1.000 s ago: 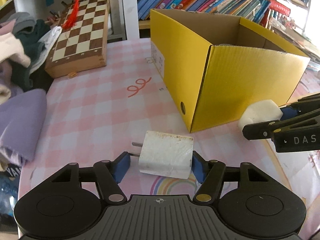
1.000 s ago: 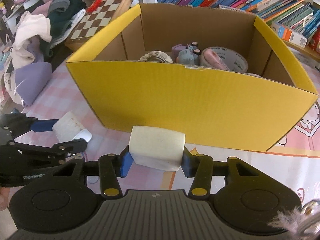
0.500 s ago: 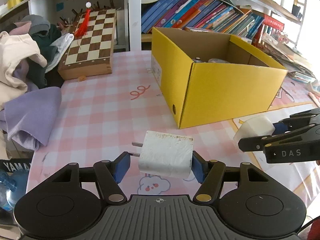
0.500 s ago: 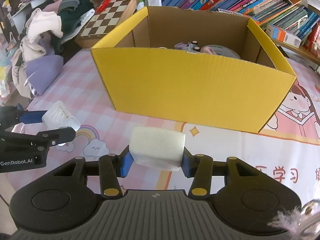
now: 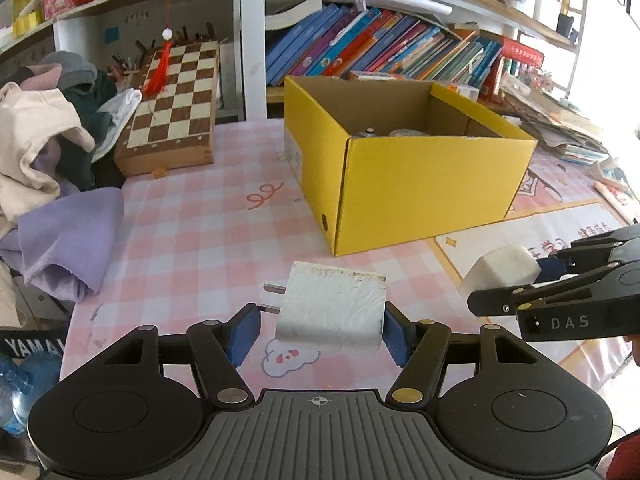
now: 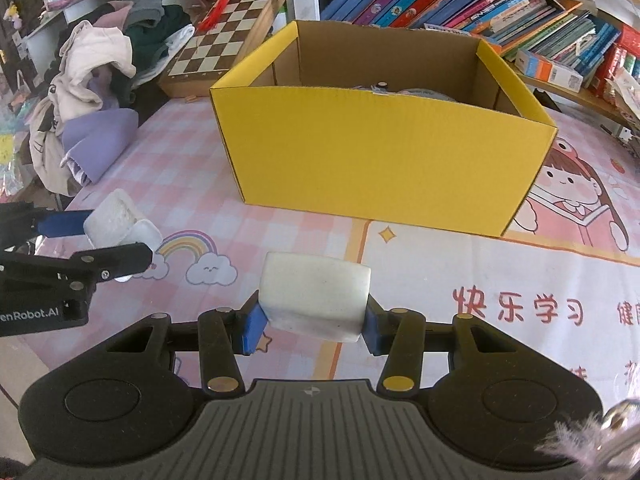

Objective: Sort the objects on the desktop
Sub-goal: 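Lift the charger with left gripper while right gripper carries the block toward the box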

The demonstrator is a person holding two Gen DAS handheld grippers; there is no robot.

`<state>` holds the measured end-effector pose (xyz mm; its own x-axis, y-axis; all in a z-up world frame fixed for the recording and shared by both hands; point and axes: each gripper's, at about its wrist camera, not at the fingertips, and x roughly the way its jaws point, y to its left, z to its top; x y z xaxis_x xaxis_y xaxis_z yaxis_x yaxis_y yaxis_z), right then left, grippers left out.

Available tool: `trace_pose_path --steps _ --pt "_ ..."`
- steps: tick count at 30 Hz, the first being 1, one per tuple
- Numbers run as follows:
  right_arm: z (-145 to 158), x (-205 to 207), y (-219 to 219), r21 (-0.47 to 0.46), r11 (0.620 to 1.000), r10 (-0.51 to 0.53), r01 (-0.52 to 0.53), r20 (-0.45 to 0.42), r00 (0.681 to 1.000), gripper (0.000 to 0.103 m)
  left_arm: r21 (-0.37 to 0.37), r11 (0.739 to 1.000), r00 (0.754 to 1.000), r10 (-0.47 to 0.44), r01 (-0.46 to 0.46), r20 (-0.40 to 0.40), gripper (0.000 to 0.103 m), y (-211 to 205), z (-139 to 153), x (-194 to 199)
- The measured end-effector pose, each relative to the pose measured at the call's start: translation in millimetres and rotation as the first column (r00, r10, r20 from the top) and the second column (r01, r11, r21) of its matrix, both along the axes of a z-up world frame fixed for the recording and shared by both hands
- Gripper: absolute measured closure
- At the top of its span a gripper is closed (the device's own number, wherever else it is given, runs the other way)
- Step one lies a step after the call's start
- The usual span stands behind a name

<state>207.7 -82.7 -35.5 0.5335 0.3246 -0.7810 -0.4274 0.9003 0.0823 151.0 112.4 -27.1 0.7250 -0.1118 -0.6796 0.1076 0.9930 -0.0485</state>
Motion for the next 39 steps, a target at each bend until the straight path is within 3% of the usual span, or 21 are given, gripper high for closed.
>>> trace_pose_path --steps 21,32,39 --pt "19.6 -35.9 -21.4 -0.012 0.998 -0.054 0.055 0.059 0.997 0.058 -0.047 0.995 0.993 -0.079 0.083 0.082 0.039 -19.2 26.2 -19.6" --pt "33.1 -15.8 -41.0 0.016 0.999 -0.029 0.028 0.086 0.996 0.058 -0.051 0.996 0.991 -0.070 0.076 0.116 0.039 -40.1 42.7 -6.5" --pt "53.2 6.2 -54.9 0.038 0.999 0.011 -0.017 0.148 0.989 0.058 -0.058 0.997 0.986 -0.041 0.051 0.161 0.039 -55.1 60.3 11.6"
